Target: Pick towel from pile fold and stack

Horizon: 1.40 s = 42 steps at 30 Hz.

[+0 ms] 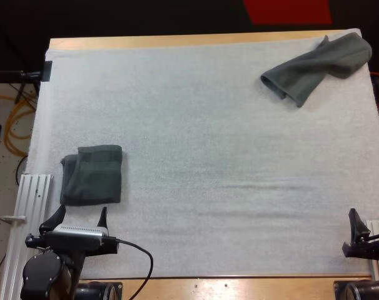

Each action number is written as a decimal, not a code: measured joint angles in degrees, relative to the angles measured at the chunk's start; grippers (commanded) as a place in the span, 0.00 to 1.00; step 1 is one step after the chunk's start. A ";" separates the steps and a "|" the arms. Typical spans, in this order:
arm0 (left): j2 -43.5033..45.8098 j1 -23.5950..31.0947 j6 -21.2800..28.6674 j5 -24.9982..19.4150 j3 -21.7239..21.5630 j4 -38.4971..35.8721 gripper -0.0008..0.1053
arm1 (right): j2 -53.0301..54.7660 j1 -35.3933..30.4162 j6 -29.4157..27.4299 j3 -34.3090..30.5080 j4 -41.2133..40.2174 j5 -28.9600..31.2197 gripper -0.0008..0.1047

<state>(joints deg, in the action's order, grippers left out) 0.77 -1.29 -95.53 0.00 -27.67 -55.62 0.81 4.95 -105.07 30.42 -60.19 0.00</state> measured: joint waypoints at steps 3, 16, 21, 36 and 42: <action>0.00 0.00 0.00 0.96 0.00 0.00 0.70 | 0.00 0.00 0.11 0.00 0.00 0.00 0.69; -6.11 0.00 0.00 14.69 -9.31 0.40 0.70 | -6.51 0.00 0.47 5.01 0.84 0.00 0.69; -15.51 0.00 0.00 24.27 -17.70 1.80 0.70 | -14.04 0.00 0.47 10.61 0.85 -3.07 0.69; -29.09 0.00 0.00 40.22 -27.49 2.15 0.70 | -35.17 0.00 1.44 21.28 7.93 -16.98 0.69; -29.09 0.00 0.00 40.34 -27.49 2.15 0.70 | -52.18 0.00 3.45 25.90 19.94 -12.57 0.69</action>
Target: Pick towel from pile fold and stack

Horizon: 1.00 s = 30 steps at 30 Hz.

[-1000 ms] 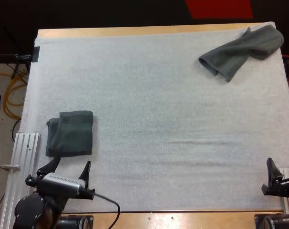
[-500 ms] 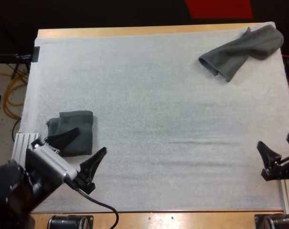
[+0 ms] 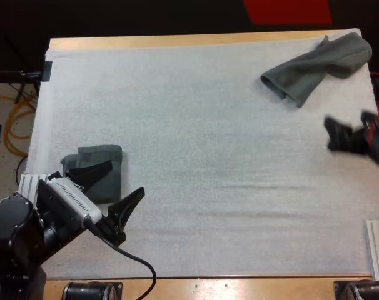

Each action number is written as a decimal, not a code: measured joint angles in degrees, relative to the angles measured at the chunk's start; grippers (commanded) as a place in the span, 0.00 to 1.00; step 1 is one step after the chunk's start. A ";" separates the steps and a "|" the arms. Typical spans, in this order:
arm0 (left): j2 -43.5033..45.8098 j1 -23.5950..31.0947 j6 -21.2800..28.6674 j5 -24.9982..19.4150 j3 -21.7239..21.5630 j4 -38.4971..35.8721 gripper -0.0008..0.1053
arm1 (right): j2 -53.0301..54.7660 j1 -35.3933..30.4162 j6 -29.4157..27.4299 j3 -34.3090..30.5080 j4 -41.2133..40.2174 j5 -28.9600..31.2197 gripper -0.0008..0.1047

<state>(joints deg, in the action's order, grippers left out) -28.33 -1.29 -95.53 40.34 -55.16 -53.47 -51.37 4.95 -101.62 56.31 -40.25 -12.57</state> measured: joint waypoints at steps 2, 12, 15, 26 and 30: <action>0.00 0.00 0.00 0.00 0.00 0.00 0.70 | -7.20 0.00 1.36 2.31 2.18 1.10 0.69; 0.00 0.00 -0.23 0.13 0.00 0.00 0.70 | -37.37 0.00 9.93 22.02 8.01 8.34 0.69; 0.00 0.00 -0.27 0.13 0.00 0.00 0.70 | -47.14 0.00 10.82 26.51 8.28 10.73 0.69; 0.00 0.00 -2.74 0.13 0.00 -1.78 0.70 | -64.78 0.00 19.66 30.28 7.87 12.41 0.69; 0.00 0.00 -2.81 0.13 0.00 -2.59 0.70 | -68.20 0.00 21.68 30.33 8.20 9.42 0.65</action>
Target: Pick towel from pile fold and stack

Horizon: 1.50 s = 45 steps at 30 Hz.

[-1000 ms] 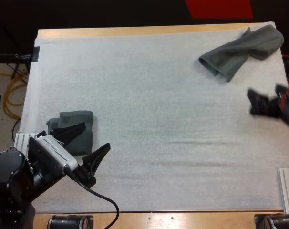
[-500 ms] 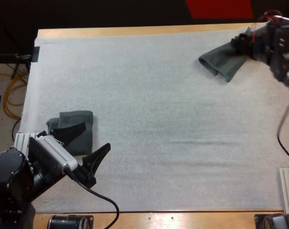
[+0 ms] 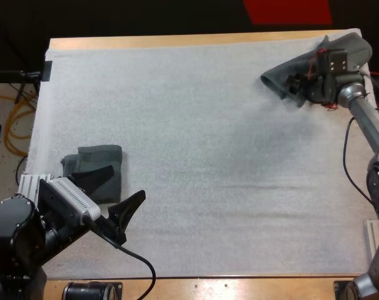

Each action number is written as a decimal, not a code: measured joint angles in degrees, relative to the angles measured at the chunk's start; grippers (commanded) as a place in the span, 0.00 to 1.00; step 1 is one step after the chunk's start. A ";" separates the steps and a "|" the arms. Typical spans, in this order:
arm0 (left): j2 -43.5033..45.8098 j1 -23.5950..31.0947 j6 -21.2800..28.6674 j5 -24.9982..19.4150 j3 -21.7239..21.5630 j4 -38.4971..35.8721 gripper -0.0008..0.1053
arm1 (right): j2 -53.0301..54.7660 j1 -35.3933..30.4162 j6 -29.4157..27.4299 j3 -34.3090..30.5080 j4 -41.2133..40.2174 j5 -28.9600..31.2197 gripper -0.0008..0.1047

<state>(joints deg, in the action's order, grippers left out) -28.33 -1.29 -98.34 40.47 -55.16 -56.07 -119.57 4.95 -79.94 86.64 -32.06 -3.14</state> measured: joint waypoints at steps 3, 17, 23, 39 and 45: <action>0.00 0.00 0.00 0.00 0.00 -0.12 0.70 | -1.52 0.00 2.91 0.17 0.68 -1.13 0.51; 0.00 0.00 -0.15 0.00 0.00 -0.11 0.70 | 4.93 -0.14 -4.56 0.16 0.96 -5.20 0.01; 0.00 0.00 -0.15 0.00 0.00 -0.11 0.70 | 20.80 -0.14 -16.30 0.11 0.96 -5.20 0.01; 0.00 0.00 -0.15 0.00 0.00 -1.24 0.70 | 43.04 1.99 -21.27 -0.34 -21.42 -5.20 0.01; 0.00 0.00 -0.15 0.00 0.00 -4.03 0.70 | 43.02 12.00 -15.63 -7.61 -23.80 -5.20 0.01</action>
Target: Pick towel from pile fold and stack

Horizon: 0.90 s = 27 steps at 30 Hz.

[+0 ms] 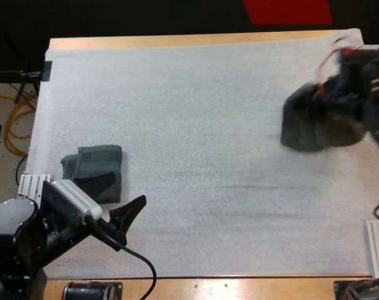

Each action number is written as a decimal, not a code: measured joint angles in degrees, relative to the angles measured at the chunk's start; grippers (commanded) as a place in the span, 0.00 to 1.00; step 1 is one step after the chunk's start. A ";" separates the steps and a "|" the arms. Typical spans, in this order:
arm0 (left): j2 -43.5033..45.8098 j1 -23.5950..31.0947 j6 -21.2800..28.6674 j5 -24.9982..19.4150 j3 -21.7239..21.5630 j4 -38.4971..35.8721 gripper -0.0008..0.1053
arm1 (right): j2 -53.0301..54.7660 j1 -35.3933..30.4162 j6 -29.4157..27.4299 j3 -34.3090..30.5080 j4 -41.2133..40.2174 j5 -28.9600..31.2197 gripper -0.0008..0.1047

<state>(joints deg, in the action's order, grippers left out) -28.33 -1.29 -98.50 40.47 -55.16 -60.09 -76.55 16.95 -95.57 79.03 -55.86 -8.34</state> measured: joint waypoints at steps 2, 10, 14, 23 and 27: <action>0.00 0.00 0.00 0.00 0.00 0.01 0.70 | -0.04 4.64 2.67 -3.78 2.57 0.00 0.01; 0.00 0.00 0.00 0.00 0.00 -0.08 0.70 | -3.57 22.51 13.16 -11.03 16.04 -0.11 0.01; 0.00 0.00 0.00 0.00 0.00 -0.32 0.70 | -6.24 27.99 13.93 -11.02 21.91 -0.20 0.03; 0.00 0.00 0.09 0.00 0.00 -2.51 0.70 | -7.39 30.48 14.09 -10.59 29.11 -8.77 0.86; 0.00 0.00 0.09 0.00 0.00 -2.85 0.70 | -6.17 30.48 11.05 -9.37 24.72 -5.84 0.83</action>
<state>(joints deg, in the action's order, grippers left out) -28.33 -1.29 -98.40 40.47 -55.16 -62.94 -82.72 47.43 -84.52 69.66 -31.14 -14.18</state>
